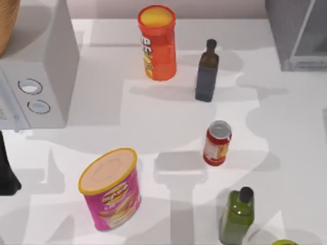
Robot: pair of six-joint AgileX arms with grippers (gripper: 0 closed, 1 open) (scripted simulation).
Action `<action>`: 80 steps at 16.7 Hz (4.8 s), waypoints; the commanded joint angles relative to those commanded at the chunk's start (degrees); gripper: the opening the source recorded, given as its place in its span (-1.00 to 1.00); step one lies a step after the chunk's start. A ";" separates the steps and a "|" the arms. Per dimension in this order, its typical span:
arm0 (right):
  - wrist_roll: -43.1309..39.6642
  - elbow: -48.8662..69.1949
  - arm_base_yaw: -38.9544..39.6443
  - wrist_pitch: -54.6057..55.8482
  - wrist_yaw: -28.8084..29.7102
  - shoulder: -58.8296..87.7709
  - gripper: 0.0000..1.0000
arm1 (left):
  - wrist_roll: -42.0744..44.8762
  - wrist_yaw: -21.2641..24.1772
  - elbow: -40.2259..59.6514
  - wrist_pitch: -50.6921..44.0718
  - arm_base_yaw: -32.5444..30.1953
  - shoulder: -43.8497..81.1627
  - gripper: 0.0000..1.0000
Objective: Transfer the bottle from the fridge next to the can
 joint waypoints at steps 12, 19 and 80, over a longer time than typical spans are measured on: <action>0.14 0.96 -0.24 -3.57 0.03 -3.13 -1.00 | 0.00 0.00 0.00 0.00 0.00 0.00 1.00; 0.14 2.57 -0.18 -9.56 -0.12 -7.04 -1.00 | 0.00 0.00 0.00 0.00 0.00 0.00 1.00; -0.70 -58.49 36.72 31.50 36.08 -26.76 1.00 | 0.00 0.00 0.00 0.00 0.00 0.00 1.00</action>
